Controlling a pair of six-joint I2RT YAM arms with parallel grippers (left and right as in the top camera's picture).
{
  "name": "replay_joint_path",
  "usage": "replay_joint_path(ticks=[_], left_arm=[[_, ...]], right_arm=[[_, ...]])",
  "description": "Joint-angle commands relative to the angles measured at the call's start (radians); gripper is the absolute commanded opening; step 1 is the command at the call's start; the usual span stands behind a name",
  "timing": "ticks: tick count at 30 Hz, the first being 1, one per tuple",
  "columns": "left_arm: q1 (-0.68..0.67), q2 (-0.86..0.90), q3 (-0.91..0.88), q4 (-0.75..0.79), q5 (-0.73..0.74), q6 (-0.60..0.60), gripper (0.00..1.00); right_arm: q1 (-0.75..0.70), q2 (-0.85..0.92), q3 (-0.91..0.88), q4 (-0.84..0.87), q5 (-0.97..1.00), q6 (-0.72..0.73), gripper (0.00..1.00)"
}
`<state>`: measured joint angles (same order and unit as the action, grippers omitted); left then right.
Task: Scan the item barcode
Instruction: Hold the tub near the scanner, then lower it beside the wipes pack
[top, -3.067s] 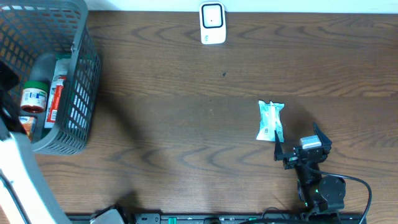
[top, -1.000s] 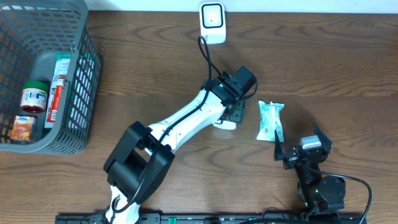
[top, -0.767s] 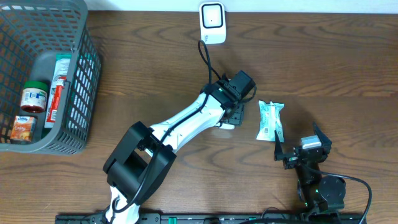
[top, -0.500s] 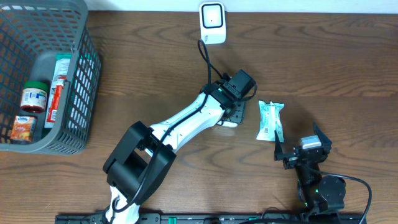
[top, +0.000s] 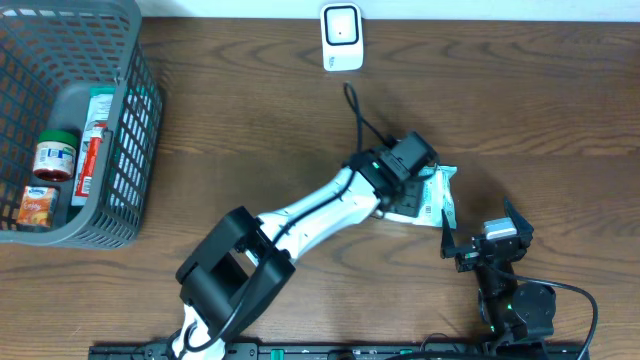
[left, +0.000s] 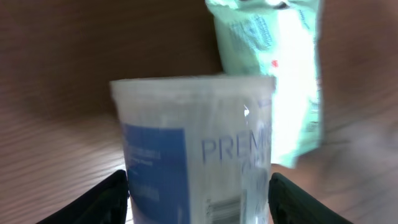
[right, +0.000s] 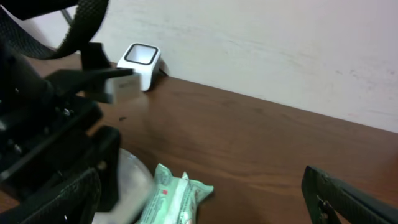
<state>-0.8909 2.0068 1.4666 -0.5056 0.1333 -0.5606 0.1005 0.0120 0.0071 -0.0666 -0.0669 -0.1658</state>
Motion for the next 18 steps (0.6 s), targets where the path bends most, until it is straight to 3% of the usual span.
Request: replay_joint_path(ticks=[1,4,7,18], left_arm=[[-0.014,0.026,-0.028,0.027,0.016,-0.022,0.62],[-0.011,0.026,-0.028,0.044,-0.024,-0.021,0.63],[-0.008,0.026,-0.028,0.044,-0.040,-0.021,0.71],[-0.008,0.025,-0.027,0.044,-0.040,-0.021,0.86]], right_arm=[[0.006,-0.005,-0.002,-0.004,-0.002,0.000,0.99],[0.006,-0.005,-0.002,-0.004,-0.002,0.000,0.99],[0.006,-0.005,-0.002,-0.004,-0.002,0.000,0.99],[0.006,-0.005,-0.002,-0.004,-0.002,0.000,0.99]])
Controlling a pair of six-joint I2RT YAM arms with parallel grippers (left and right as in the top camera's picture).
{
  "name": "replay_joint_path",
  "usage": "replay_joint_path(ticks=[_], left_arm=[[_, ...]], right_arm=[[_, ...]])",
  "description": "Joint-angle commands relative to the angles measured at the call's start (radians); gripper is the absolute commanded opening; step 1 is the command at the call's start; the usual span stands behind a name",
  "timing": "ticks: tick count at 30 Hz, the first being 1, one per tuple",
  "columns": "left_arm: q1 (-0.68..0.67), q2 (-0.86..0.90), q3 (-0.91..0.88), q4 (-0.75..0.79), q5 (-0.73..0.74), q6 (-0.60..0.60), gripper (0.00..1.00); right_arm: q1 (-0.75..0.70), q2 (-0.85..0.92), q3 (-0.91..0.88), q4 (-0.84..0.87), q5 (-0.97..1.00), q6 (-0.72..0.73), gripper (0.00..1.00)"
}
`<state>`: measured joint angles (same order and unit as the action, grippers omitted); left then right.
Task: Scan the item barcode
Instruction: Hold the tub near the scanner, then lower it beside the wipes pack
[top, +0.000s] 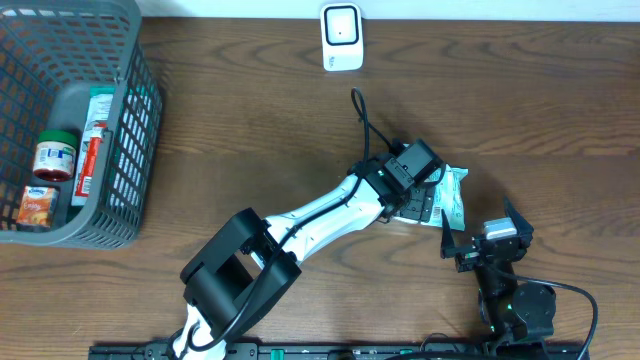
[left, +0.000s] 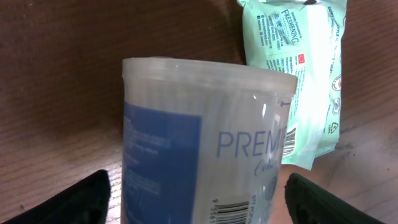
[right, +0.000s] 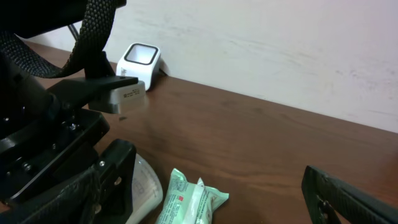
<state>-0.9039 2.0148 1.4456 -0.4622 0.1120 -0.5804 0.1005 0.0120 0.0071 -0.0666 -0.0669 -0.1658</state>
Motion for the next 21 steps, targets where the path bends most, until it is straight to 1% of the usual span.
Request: replay_joint_path(ticks=[1,7,21], left_arm=[[0.005,0.016,-0.005,0.001,-0.018,-0.001,0.86],[0.005,0.002,0.006,0.000,-0.018,-0.001,0.87],[0.015,-0.122,0.006,0.021,-0.019,0.003,0.87]], right_arm=[[0.006,-0.005,-0.002,-0.004,-0.002,0.000,0.99],[0.006,-0.005,-0.002,-0.004,-0.002,0.000,0.99],[0.006,-0.005,-0.002,-0.004,-0.002,0.000,0.99]])
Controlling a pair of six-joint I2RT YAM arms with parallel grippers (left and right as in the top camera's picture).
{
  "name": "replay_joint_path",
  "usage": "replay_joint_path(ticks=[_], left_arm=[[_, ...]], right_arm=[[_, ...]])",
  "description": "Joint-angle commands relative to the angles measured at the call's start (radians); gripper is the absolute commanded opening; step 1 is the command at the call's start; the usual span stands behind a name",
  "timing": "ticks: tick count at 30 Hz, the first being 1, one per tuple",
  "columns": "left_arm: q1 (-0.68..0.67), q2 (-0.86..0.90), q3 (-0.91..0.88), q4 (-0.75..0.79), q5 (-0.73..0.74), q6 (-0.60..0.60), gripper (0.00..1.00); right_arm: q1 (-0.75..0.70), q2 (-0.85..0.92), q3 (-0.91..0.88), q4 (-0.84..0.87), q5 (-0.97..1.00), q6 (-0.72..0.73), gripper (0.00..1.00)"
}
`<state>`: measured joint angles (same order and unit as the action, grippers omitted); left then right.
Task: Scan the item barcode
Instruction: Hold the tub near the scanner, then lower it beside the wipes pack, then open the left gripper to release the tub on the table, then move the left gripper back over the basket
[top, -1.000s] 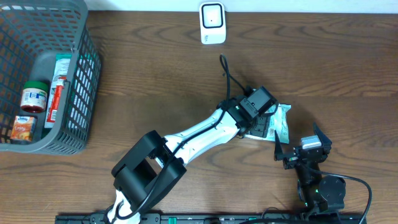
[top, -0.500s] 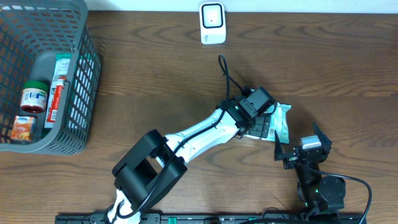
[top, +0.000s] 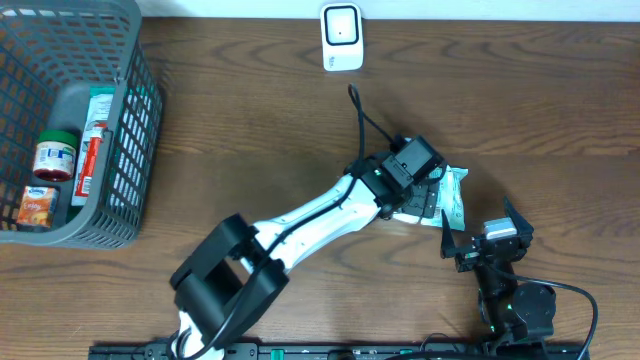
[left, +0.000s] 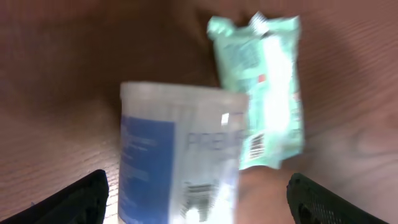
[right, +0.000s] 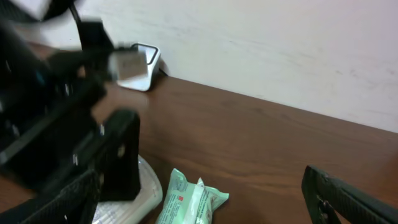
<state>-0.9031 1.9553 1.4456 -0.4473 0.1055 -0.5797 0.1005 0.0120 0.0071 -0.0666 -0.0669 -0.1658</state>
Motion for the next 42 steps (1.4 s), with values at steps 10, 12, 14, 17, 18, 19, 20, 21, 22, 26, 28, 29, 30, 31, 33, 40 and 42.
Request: replay_joint_path(ticks=[10,12,14,17,18,19,20,21,22,26,28,29,30,31,33,40,42], left_arm=[[0.104,-0.186,0.006,-0.024,-0.021,0.056,0.88],[0.142,-0.232,0.006,-0.061,-0.020,0.084,0.88],[0.185,-0.288,0.006,-0.112,-0.025,0.125,0.88],[0.306,-0.429,0.006,-0.240,-0.077,0.187,0.88],[0.347,-0.472,0.006,-0.272,-0.083,0.208,0.88],[0.383,-0.508,0.007,-0.298,-0.089,0.221,0.88],[0.431,-0.555,0.008,-0.330,-0.100,0.232,0.88],[0.474,-0.594,0.010,-0.352,-0.101,0.246,0.88],[0.528,-0.639,0.010,-0.371,-0.103,0.259,0.88],[0.763,-0.787,0.010,-0.390,-0.107,0.276,0.88],[0.887,-0.847,0.010,-0.390,-0.107,0.276,0.88],[0.943,-0.871,0.010,-0.392,-0.106,0.276,0.88],[1.001,-0.894,0.010,-0.398,-0.106,0.276,0.88],[1.046,-0.911,0.010,-0.404,-0.106,0.276,0.88],[1.122,-0.933,0.010,-0.417,-0.106,0.276,0.88],[1.216,-0.928,0.010,-0.436,-0.106,0.276,0.88],[1.216,-0.921,0.010,-0.440,-0.106,0.276,0.88]], right_arm=[[0.006,-0.005,-0.002,-0.004,-0.002,0.000,0.99],[0.006,-0.005,-0.002,-0.004,-0.002,0.000,0.99],[0.006,-0.005,-0.002,-0.004,-0.002,0.000,0.99],[0.006,-0.005,-0.002,-0.004,-0.002,0.000,0.99],[0.006,-0.005,-0.002,-0.004,-0.002,0.000,0.99],[0.006,-0.005,-0.002,-0.004,-0.002,0.000,0.99],[0.006,-0.005,-0.002,-0.004,-0.002,0.000,0.99],[0.006,-0.005,-0.002,-0.004,-0.002,0.000,0.99],[0.006,-0.005,-0.002,-0.004,-0.002,0.000,0.99],[0.006,-0.005,-0.002,-0.004,-0.002,0.000,0.99],[0.006,-0.005,-0.002,-0.004,-0.002,0.000,0.99],[0.006,-0.005,-0.002,-0.004,-0.002,0.000,0.99],[0.006,-0.005,-0.002,-0.004,-0.002,0.000,0.99],[0.006,-0.005,-0.002,-0.004,-0.002,0.000,0.99],[0.006,-0.005,-0.002,-0.004,-0.002,0.000,0.99],[0.006,-0.005,-0.002,-0.004,-0.002,0.000,0.99],[0.006,-0.005,-0.002,-0.004,-0.002,0.000,0.99]])
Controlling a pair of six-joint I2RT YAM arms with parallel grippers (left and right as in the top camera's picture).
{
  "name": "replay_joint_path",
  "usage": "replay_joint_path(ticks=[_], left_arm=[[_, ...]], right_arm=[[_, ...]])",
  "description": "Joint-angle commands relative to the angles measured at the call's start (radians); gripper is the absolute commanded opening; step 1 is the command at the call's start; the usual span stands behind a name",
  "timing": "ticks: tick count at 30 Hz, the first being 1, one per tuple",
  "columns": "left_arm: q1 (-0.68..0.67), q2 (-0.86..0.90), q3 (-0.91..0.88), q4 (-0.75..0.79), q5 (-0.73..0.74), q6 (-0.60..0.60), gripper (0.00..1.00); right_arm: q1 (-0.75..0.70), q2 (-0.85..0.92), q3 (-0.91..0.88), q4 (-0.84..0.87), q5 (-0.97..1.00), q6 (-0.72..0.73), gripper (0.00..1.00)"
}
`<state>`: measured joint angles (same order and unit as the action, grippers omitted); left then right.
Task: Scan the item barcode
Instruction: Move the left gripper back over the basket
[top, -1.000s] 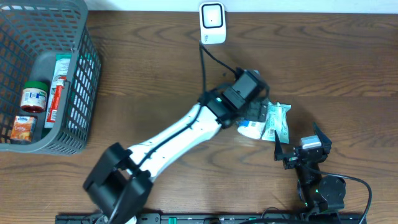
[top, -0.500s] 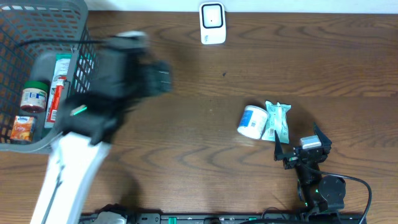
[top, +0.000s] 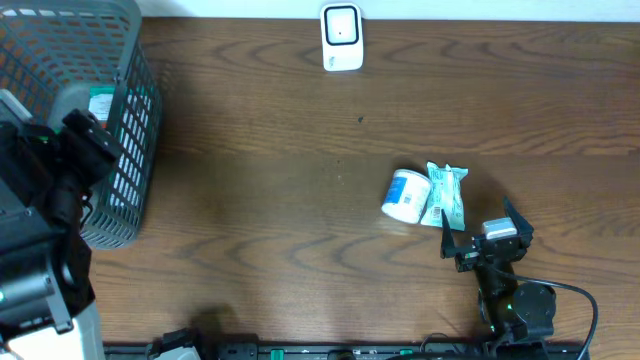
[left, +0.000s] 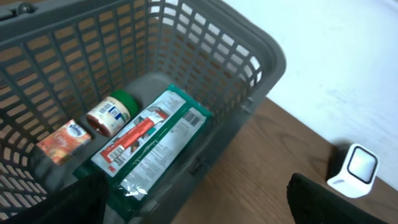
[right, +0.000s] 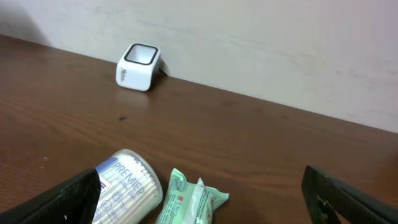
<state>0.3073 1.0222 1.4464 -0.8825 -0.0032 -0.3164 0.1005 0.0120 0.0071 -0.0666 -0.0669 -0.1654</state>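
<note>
The white barcode scanner (top: 341, 37) stands at the table's far edge; it also shows in the right wrist view as the scanner (right: 138, 59) and in the left wrist view as the scanner (left: 357, 166). A clear cotton-swab tub (top: 405, 196) with a blue label lies on its side, touching a mint-green wipes pack (top: 445, 195). My left gripper (left: 199, 202) hangs open over the basket's near corner, nothing between its fingers. My right gripper (right: 208, 205) is open and low, just short of the tub (right: 121, 186) and the pack (right: 193, 200).
A grey mesh basket (top: 130, 120) at the far left holds a green-lidded jar (left: 111, 111), a small orange box (left: 61, 138) and a long green-and-red packet (left: 146, 146). The left arm (top: 40, 220) fills the left edge of the overhead view. A white wall runs behind the table.
My left arm has left the tub and pack at the right and now stands at the far left, its open gripper over the basket. The tub and pack lie where they were. The right arm is unmoved.
First my left gripper's fingers stood close against the swab tub beside the green pack. Then they were spread wide with the tub lying on the table. Then the gripper was higher above it, and now it is over the basket.
</note>
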Motion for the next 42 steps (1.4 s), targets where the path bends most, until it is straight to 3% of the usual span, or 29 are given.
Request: replay_joint_path(ticks=[1,42], left_arm=[[0.006,0.016,0.009,-0.007,0.002,0.013,0.88],[0.006,0.115,0.009,-0.008,0.002,0.013,0.88]], right_arm=[[0.006,-0.005,-0.002,-0.004,-0.002,0.000,0.99],[0.006,-0.005,-0.002,-0.004,-0.002,0.000,0.99]])
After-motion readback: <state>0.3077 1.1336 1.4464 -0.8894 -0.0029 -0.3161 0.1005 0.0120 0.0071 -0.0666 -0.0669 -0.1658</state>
